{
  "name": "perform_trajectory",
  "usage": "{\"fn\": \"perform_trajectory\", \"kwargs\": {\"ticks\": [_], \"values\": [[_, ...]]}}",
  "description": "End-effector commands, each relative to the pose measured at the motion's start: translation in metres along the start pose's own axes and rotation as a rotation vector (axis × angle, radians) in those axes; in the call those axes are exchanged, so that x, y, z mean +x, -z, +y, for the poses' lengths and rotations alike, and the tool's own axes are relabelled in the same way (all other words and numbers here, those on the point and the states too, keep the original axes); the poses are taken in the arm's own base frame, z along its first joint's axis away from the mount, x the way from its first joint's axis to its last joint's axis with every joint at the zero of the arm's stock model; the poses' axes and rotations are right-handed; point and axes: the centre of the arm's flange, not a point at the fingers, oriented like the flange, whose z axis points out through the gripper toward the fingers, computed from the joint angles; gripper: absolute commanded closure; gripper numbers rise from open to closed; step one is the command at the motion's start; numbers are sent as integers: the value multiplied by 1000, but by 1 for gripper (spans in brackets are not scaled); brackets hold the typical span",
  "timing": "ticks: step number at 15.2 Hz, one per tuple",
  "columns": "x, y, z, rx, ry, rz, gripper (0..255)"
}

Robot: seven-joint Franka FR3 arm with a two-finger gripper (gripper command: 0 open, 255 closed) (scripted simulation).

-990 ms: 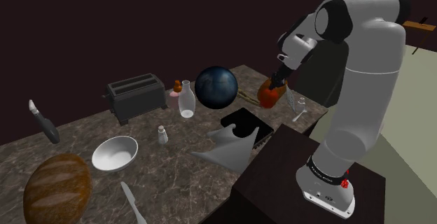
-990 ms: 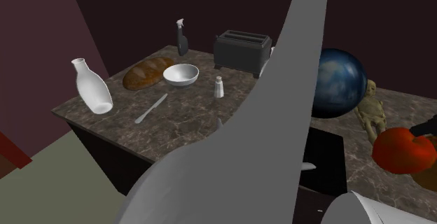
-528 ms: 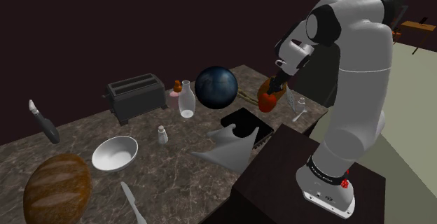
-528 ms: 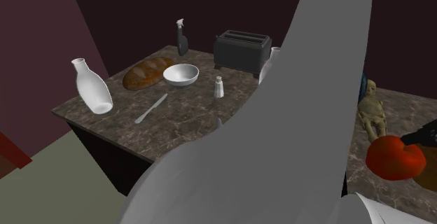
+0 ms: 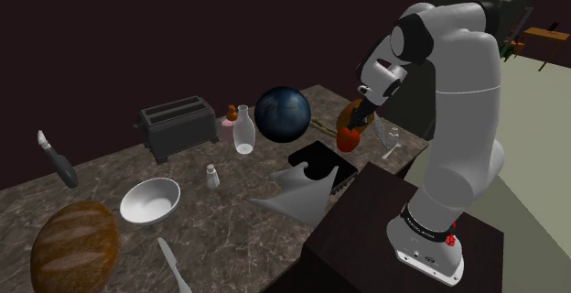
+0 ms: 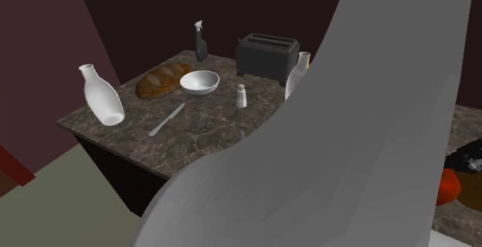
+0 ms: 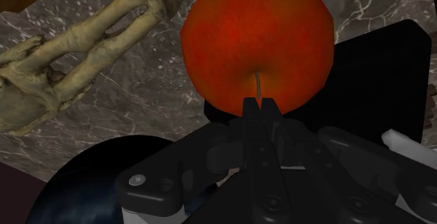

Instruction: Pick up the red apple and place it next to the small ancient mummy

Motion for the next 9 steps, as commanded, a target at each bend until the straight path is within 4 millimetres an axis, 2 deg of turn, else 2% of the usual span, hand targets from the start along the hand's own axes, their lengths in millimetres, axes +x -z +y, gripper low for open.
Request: {"fn": "perform_trajectory", "kwargs": {"ticks": [1,5,6,9], "values": [[-1,-1,0,-1,0,0,255],[-1,-1,0,-1,0,0,255],[-1,-1,0,-1,0,0,0],[-1,-1,0,-1,0,0,0]]}}
